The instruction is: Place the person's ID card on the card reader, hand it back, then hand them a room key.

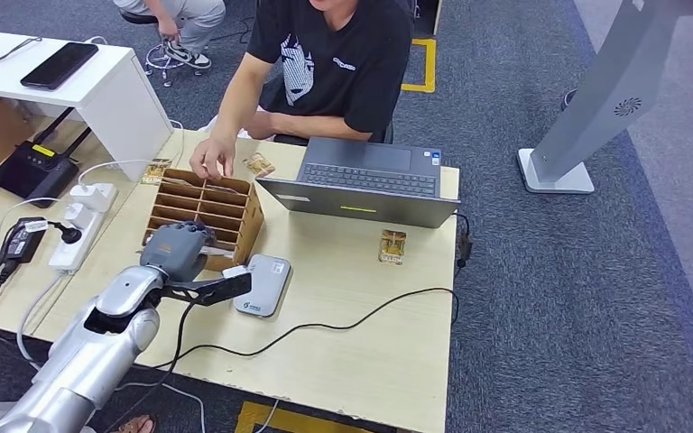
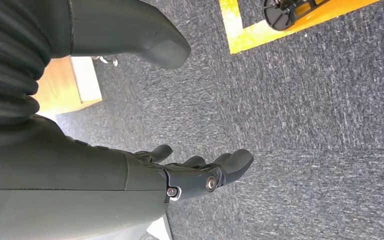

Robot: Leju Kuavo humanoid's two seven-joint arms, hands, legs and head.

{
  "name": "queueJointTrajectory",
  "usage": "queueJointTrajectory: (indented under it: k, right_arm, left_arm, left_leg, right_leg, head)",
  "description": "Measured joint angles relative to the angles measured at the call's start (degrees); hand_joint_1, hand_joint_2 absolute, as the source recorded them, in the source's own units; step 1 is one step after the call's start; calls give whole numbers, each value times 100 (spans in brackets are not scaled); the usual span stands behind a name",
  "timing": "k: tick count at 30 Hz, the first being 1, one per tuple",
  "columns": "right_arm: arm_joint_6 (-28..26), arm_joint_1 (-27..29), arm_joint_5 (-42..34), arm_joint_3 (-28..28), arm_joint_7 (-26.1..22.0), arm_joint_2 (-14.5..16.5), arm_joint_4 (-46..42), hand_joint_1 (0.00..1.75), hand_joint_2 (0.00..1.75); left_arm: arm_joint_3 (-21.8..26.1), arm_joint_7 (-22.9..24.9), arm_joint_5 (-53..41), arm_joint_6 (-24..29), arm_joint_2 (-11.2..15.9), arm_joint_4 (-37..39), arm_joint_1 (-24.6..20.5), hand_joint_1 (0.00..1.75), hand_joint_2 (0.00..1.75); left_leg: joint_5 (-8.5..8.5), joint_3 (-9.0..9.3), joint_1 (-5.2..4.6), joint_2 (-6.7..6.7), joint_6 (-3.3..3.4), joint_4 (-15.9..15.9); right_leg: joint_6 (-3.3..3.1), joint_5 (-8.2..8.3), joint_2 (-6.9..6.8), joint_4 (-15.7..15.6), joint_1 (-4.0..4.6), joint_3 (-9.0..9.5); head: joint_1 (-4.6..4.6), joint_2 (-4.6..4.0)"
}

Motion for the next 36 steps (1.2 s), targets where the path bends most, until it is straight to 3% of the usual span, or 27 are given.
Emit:
queueJointTrajectory:
  k: [36]
  right_arm:
    - [44, -1, 32, 0, -14, 0, 0, 0, 175]
  left_arm:
    - [0, -106, 92, -95, -40, -4, -146, 175, 175]
  left_leg:
    - [-1, 0, 0, 1, -1, 0]
  right_leg:
    - [-1, -1, 1, 0, 0, -2]
  head:
    - [0, 1]
